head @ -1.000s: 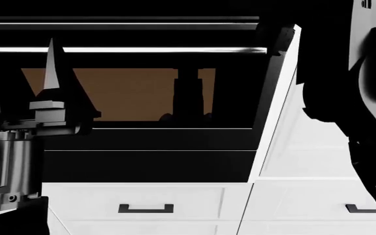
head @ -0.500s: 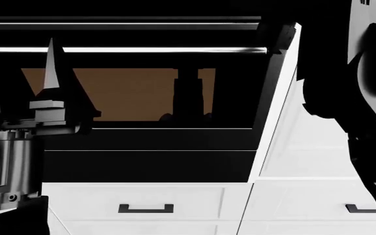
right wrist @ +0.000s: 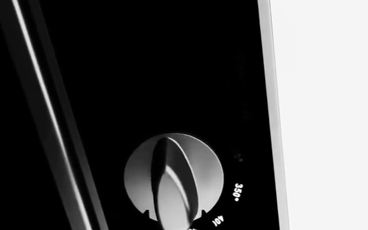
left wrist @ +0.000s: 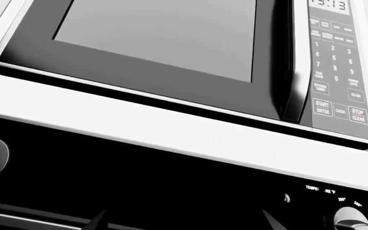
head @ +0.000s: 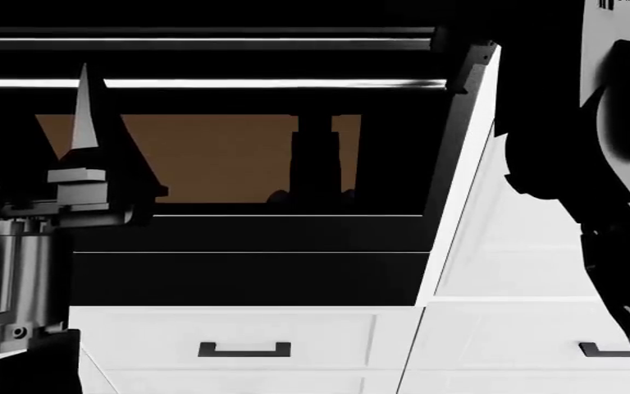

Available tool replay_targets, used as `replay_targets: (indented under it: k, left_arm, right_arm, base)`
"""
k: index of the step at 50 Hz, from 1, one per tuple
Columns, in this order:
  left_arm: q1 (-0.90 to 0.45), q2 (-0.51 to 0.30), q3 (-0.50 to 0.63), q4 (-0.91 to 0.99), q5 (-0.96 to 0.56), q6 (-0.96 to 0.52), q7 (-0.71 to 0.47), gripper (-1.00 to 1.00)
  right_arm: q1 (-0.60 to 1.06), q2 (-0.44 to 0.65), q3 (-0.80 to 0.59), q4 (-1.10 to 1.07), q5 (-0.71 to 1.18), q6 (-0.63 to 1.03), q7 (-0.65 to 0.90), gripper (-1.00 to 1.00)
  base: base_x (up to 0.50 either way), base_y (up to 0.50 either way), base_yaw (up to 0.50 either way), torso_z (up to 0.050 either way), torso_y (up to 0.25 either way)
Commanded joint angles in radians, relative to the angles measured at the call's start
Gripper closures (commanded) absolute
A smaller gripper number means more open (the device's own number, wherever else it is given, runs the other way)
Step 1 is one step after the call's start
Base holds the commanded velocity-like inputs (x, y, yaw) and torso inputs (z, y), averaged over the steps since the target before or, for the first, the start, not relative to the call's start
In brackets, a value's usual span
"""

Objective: Preheat the oven by turning the temperature knob.

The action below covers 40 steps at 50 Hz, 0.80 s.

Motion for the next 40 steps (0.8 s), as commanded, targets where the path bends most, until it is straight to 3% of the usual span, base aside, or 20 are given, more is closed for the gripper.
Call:
replay_targets:
  k: [1,40]
  left_arm:
    - [0.001,-0.004,0.004,0.003,-0.001,0.001,-0.005,-1.0]
    - [-0.009,-0.016,0.007,-0.018,-0.005,0.007,-0.018,-1.0]
  right_arm:
    - [0.005,0.002,0.003,-0.01,-0.004,-0.006,-0.004,1.0]
    - [0.054,-0.035,0.036,0.109,0.016,-0.037,0.076,1.0]
  base:
    - [0.0,0.0,0.0,0.0,0.0]
    - [0.0,0.0,0.0,0.0,0.001]
